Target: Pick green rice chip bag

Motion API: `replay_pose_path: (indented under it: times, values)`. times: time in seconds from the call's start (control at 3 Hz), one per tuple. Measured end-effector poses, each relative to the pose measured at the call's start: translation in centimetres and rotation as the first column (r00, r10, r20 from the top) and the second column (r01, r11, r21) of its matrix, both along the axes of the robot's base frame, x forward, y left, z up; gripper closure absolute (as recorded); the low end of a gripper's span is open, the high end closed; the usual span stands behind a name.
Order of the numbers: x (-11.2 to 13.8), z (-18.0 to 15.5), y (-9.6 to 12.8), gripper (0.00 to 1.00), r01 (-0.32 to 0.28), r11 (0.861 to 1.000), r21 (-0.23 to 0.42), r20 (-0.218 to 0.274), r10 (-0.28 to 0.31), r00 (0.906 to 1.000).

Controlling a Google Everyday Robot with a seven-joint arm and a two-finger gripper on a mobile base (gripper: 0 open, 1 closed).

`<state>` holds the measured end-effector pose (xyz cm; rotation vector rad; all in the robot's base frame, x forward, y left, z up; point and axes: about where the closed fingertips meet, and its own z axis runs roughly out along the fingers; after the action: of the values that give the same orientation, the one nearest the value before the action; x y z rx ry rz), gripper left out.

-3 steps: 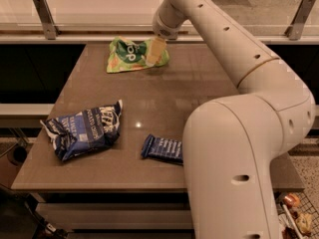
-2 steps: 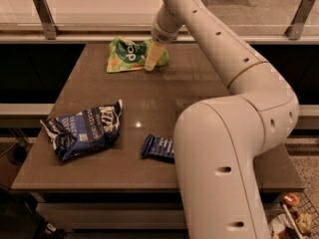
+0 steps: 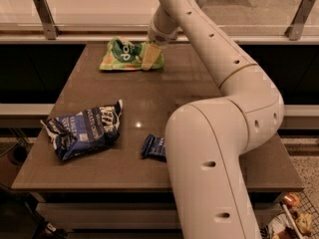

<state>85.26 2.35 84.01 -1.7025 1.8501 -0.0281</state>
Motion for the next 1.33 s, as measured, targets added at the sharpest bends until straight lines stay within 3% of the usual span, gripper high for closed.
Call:
replay_pose_path:
  times: [0.67,1.0,1.33]
  values:
    - [0.02,-0.1,0.19,0.87,-0.002,1.0,-0.001,-0.005,0.002,1.0]
    - [0.03,-0.22,0.28,1.0,-0.003,1.0,-0.002,-0.008,0.003,1.0]
    - [0.02,-0.18,0.29,1.0,-0.004,1.0,-0.002,-0.008,0.004,1.0]
